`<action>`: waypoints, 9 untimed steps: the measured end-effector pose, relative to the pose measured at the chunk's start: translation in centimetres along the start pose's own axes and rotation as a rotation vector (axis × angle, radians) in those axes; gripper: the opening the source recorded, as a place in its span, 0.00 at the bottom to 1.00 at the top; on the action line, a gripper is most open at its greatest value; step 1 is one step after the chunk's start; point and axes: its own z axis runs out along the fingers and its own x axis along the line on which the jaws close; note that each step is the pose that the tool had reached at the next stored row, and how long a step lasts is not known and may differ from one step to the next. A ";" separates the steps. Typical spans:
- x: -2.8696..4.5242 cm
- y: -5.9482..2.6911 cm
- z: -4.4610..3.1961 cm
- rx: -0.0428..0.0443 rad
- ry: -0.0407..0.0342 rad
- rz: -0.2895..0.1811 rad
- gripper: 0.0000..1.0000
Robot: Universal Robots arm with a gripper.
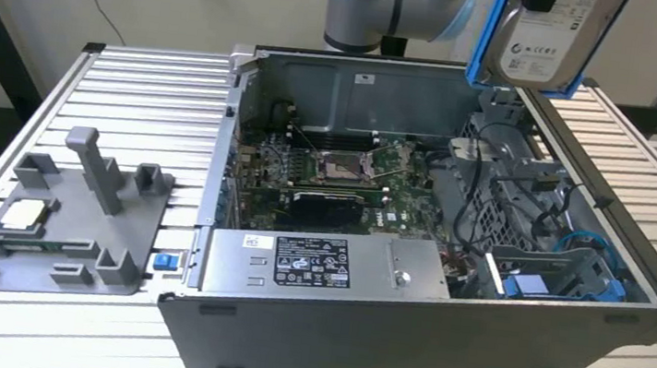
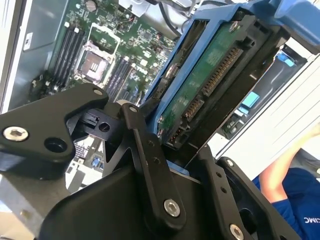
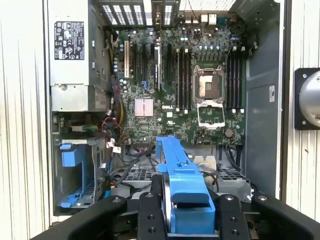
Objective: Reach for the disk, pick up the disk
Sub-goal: 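Pick up the disk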
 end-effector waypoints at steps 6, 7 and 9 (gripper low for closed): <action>1.15 0.11 0.04 0.0000 -0.0003 0.000 0.00; 1.38 0.11 0.04 0.0000 -0.0004 0.000 0.00; 1.86 0.10 0.05 0.0001 -0.0008 0.000 0.00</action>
